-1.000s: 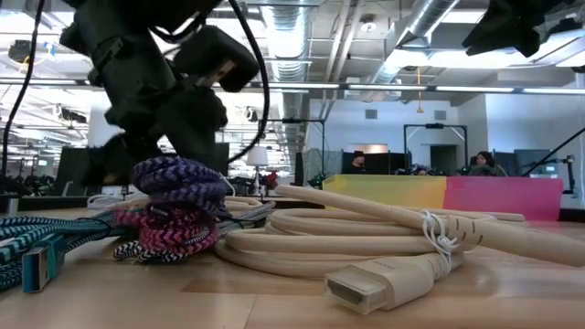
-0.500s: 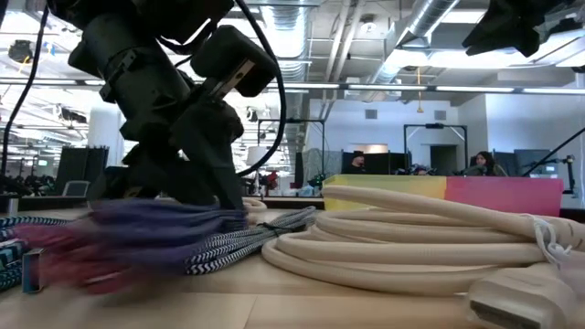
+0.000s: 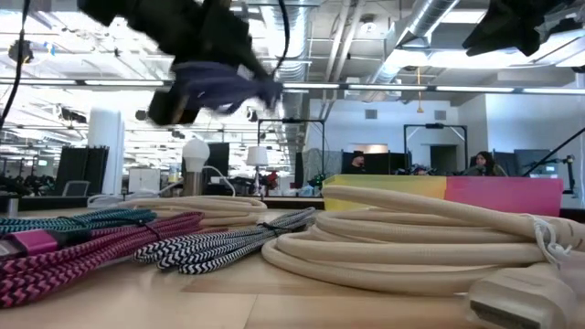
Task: Pick & Place USB Port
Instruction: Put the purple charger cable into the yellow bin, then put the white HDMI cable into the red bin
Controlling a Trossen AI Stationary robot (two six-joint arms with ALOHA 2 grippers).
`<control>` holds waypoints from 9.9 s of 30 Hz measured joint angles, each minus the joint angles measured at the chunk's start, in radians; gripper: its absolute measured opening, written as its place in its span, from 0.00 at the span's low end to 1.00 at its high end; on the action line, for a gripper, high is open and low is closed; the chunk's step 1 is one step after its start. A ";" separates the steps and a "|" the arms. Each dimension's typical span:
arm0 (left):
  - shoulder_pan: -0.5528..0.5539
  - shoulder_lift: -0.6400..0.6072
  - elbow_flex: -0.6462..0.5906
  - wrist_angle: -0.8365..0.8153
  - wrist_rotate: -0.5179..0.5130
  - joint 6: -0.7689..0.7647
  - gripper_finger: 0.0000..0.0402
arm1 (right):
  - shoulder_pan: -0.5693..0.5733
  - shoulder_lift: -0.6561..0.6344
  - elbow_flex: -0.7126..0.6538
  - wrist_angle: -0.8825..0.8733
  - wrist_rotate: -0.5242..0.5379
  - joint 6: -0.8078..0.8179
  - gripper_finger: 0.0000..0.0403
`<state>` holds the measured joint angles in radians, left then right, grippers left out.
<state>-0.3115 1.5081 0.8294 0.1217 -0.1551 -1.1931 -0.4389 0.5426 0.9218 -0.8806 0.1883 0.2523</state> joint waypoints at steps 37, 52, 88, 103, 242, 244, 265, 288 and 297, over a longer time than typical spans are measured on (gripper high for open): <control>0.413 -0.322 0.002 0.238 -0.019 0.935 0.04 | 0.135 0.396 0.001 0.514 -0.478 0.029 0.29; 0.451 -0.323 0.001 0.246 0.108 0.927 0.04 | 0.248 0.684 0.001 0.817 -0.390 0.107 0.54; 0.450 -0.324 0.001 0.267 0.104 0.900 0.05 | 0.275 0.937 0.000 1.240 -0.502 0.233 0.05; 0.450 -0.351 -0.002 0.246 0.104 0.932 0.21 | 0.217 0.815 0.001 1.075 -0.389 0.198 0.02; 0.447 -0.552 0.000 0.128 0.208 0.949 0.21 | 0.695 0.964 0.001 -0.006 -0.220 -0.236 0.45; 0.447 -0.552 0.000 0.128 0.208 0.949 0.21 | 0.695 0.985 0.001 0.014 -0.220 -0.233 0.44; 0.447 -0.552 0.000 0.125 0.208 0.949 0.21 | 0.746 1.002 0.001 0.111 -0.263 -0.419 0.44; 0.447 -0.552 0.000 0.110 0.208 0.897 0.21 | 0.752 1.162 0.001 0.137 -0.209 -0.433 0.25; 0.447 -0.552 -0.001 0.101 0.208 0.897 0.21 | 0.760 1.052 0.003 0.131 -0.217 -0.338 0.05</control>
<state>0.1360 0.9562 0.8288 0.2226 0.0530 -0.2957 0.3206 1.5946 0.9244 -0.7495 -0.0286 -0.0857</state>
